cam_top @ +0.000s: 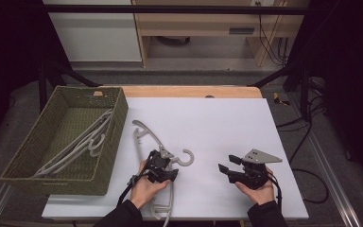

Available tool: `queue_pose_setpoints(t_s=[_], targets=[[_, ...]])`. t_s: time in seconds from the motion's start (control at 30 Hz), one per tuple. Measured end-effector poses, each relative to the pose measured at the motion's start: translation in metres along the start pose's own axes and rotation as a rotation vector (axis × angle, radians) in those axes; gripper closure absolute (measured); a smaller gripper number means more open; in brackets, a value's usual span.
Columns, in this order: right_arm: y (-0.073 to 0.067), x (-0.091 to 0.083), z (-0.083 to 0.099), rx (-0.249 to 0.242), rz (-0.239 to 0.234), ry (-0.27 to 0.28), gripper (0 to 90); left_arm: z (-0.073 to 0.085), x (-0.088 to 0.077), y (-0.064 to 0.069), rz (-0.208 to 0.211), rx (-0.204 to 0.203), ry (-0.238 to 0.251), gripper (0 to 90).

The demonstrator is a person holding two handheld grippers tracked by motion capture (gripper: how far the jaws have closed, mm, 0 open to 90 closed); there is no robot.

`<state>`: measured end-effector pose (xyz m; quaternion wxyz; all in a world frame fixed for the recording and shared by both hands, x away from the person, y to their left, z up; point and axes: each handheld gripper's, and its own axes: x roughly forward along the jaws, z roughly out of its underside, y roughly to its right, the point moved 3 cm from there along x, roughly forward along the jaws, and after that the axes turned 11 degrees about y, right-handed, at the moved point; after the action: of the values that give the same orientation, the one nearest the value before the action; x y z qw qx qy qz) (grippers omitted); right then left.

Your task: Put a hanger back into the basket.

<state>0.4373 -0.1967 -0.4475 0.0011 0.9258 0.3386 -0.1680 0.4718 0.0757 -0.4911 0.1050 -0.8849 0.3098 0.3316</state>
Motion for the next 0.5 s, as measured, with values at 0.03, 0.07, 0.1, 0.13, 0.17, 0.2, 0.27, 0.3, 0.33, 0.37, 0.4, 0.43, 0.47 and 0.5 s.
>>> queue_pose_setpoints(t_s=[0.03, 0.07, 0.1, 0.13, 0.17, 0.2, 0.27, 0.3, 0.33, 0.37, 0.4, 0.43, 0.47, 0.5], targets=[[-0.0001, 0.0001, -0.0001, -0.002, 0.001, 0.0, 43.7, -0.0001, 0.0004, 0.002, -0.011, 0.008, 0.002, 53.0], [-0.0005, 0.0, -0.0002, 0.0, 0.001, -0.001, 43.7, -0.0002, 0.0004, 0.0037, -0.023, 0.015, -0.001, 54.0], [-0.0006, 0.0, -0.0005, -0.002, 0.0, 0.0, 43.8, -0.0006, 0.0005, 0.0049, -0.026, 0.023, -0.004, 54.9], [-0.0006, 0.0001, -0.0008, -0.003, -0.003, 0.003, 43.9, -0.0015, 0.0003, 0.0056, -0.03, 0.034, 0.0, 56.2], [-0.0003, -0.0002, -0.0008, -0.006, -0.006, 0.002, 43.9, -0.0029, -0.0002, 0.0065, -0.026, 0.034, 0.007, 59.5], [-0.0003, -0.0001, -0.0009, -0.006, -0.007, 0.003, 43.9, -0.0044, -0.0009, 0.0069, -0.02, 0.037, 0.002, 62.9], [0.0, 0.0001, -0.0008, -0.008, -0.006, 0.003, 44.1, -0.006, -0.001, 0.0085, -0.018, 0.051, 0.003, 65.9], [0.0, 0.0001, -0.0008, -0.006, -0.007, 0.002, 44.0, -0.0064, -0.0011, 0.0084, -0.016, 0.055, -0.002, 67.1], [0.0001, 0.0002, -0.0008, -0.007, -0.007, 0.002, 44.1, -0.0069, -0.0004, 0.0083, -0.017, 0.049, 0.003, 67.7], [0.0001, 0.0004, -0.0007, -0.006, -0.007, 0.002, 44.1, -0.0075, -0.0007, 0.0078, -0.013, 0.051, -0.002, 68.3], [0.0, 0.0006, -0.0005, -0.004, -0.008, 0.001, 44.1, -0.0076, -0.0007, 0.0072, -0.005, 0.042, 0.004, 68.4], [-0.0007, 0.001, -0.0005, 0.0, -0.007, 0.001, 44.0, -0.0075, -0.0011, 0.0054, 0.004, 0.041, 0.011, 68.6], [-0.0007, 0.001, -0.0003, -0.004, -0.006, 0.001, 44.0, -0.0075, -0.0021, 0.0037, 0.019, 0.031, 0.018, 68.6], [-0.0012, 0.0004, -0.0003, 0.0, -0.004, 0.0, 44.0, -0.0082, -0.0037, 0.0014, 0.04, 0.013, 0.027, 69.3]])
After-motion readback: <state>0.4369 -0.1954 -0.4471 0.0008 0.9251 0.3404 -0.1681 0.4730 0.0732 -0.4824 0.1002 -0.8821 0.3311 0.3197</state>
